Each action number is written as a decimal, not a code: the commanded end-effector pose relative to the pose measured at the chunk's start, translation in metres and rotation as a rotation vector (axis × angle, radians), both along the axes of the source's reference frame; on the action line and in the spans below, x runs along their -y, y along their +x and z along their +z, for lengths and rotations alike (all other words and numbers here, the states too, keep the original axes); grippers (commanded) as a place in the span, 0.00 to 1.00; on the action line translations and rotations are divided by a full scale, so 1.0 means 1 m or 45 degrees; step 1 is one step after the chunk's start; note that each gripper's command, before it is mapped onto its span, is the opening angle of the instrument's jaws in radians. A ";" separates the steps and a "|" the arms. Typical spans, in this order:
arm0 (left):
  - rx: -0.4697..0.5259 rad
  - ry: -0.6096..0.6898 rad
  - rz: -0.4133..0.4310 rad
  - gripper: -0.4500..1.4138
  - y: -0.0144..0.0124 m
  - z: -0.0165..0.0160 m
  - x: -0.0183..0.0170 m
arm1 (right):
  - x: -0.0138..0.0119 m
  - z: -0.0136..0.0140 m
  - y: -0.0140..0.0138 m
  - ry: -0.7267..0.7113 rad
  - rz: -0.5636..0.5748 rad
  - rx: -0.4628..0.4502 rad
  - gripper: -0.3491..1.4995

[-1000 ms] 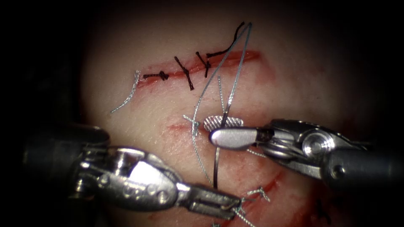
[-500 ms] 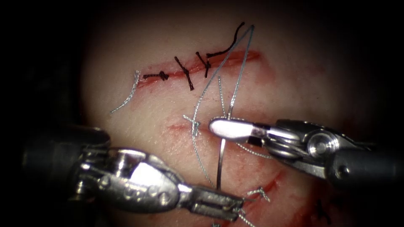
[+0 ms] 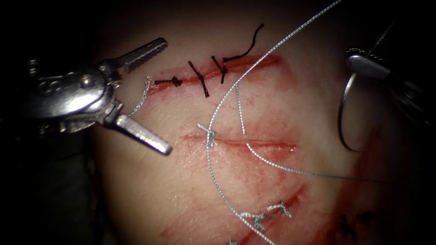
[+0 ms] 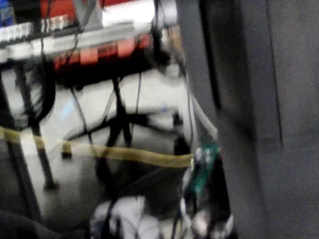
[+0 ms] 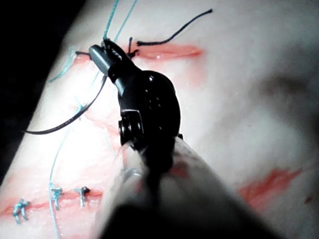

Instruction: Wound Closure

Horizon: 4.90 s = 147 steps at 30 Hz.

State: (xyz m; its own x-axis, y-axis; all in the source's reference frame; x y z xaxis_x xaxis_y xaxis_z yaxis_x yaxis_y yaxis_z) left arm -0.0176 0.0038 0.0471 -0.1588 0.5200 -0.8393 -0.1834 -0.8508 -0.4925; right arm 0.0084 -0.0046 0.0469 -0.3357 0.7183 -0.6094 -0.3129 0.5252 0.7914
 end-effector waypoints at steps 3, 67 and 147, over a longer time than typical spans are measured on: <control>-0.036 0.044 -0.045 0.91 0.0001 0.0033 0.0003 | -0.0044 -0.0004 -0.0068 0.010 0.081 0.015 0.00; 0.390 1.290 -0.028 0.00 -0.0110 0.0181 0.0060 | 0.0052 0.0004 0.0086 0.016 -0.162 -0.234 0.00; 0.280 1.958 0.056 0.33 -0.0030 0.0218 0.0082 | 0.0014 -0.0001 0.0021 -0.027 -0.068 -0.134 0.00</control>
State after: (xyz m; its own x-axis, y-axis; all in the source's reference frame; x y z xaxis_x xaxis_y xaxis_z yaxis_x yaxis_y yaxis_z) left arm -0.0202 -0.0042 0.0685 -0.1450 0.8698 0.4716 0.0188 0.4790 -0.8776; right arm 0.0096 -0.0061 0.0465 -0.3591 0.7251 -0.5876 -0.2018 0.5544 0.8074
